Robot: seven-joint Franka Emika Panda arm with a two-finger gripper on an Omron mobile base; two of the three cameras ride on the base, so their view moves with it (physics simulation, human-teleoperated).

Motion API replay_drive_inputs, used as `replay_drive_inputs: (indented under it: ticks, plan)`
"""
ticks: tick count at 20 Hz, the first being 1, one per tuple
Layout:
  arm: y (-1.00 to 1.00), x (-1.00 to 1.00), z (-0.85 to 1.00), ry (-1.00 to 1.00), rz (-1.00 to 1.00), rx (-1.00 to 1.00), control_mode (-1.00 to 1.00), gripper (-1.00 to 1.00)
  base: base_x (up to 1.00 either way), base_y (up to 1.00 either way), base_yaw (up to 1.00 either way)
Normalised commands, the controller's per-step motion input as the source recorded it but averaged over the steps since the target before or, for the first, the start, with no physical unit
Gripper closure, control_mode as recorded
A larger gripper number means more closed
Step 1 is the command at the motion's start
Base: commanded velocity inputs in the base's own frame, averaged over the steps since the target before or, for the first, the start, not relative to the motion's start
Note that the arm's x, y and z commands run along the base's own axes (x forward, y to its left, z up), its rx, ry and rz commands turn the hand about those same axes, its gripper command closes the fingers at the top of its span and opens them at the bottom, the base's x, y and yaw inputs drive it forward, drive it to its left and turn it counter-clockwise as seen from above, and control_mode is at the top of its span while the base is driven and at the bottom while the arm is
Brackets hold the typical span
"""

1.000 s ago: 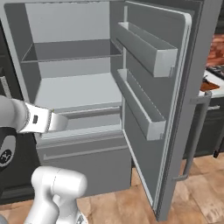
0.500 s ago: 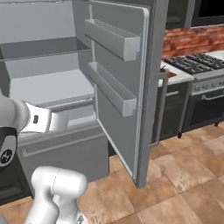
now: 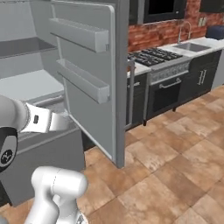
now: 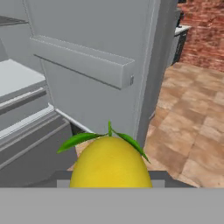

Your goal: Retrieve a lemon from the fridge and place it on the cutting board with the fish.

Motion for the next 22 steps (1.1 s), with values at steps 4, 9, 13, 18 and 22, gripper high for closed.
replay_drive_inputs:
  ticks: [4, 9, 13, 18, 22]
  plan:
    - [0.0, 0.0, 0.0, 0.0, 0.0, 0.0, 1.0, 1.0, -0.33, -0.01, -0.45]
    - [0.0, 0.0, 0.0, 0.0, 0.0, 0.0, 1.0, 1.0, -0.18, -0.18, -0.47]
    - [0.0, 0.0, 0.0, 0.0, 0.0, 0.0, 1.0, 1.0, -0.06, -0.23, -0.48]
    - [0.0, 0.0, 0.0, 0.0, 0.0, 0.0, 1.0, 1.0, -0.02, -0.37, -0.51]
    - [0.0, 0.0, 0.0, 0.0, 0.0, 0.0, 1.0, 1.0, 0.0, -0.23, -0.48]
